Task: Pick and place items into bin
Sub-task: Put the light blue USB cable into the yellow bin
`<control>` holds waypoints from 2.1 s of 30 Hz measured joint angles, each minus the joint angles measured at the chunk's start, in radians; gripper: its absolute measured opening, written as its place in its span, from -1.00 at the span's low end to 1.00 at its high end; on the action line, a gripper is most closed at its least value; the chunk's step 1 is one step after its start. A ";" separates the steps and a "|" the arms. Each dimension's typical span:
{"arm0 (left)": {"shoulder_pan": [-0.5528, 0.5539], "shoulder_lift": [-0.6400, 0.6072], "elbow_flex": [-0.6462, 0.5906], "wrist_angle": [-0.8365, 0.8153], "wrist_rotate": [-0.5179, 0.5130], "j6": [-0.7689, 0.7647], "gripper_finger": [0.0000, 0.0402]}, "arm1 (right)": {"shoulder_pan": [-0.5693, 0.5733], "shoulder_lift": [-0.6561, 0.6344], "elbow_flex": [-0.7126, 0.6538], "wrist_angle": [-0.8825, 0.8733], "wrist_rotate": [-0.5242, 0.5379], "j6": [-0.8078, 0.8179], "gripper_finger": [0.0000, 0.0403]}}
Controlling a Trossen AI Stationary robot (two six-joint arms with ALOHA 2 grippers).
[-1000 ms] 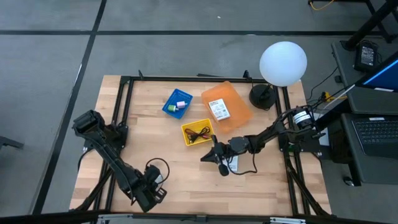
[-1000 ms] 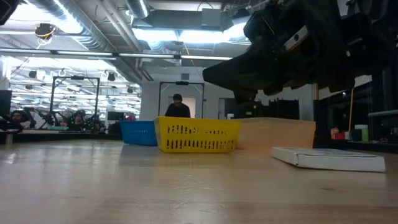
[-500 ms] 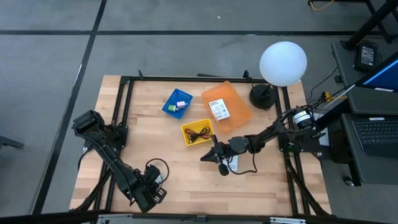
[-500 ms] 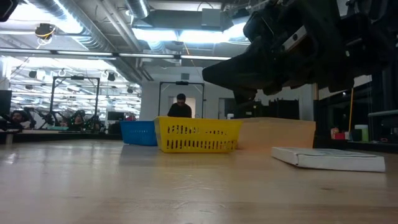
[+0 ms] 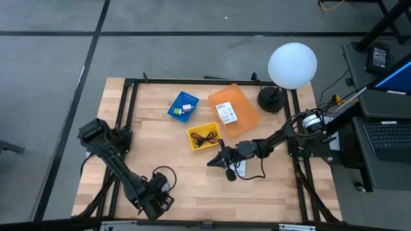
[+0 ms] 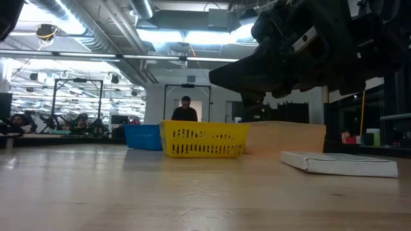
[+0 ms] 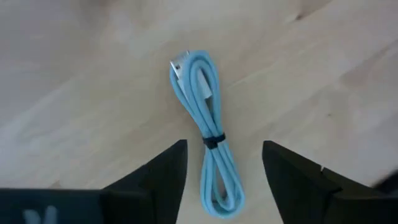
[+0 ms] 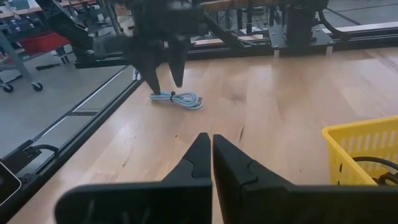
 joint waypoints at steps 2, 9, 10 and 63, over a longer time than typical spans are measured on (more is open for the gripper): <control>0.000 0.027 0.000 0.006 0.006 0.000 0.04 | 0.000 0.000 0.000 -0.001 0.000 0.000 -1.00; 0.002 0.096 0.005 0.028 0.078 0.001 0.03 | 0.000 0.000 0.000 0.000 0.000 0.000 -1.00; 0.003 0.104 0.004 0.024 0.088 0.000 0.02 | 0.000 0.000 0.000 0.000 0.000 0.001 -1.00; 0.003 -0.327 0.000 -0.075 -0.318 0.682 -0.90 | 0.010 0.000 0.000 0.004 0.000 0.020 -1.00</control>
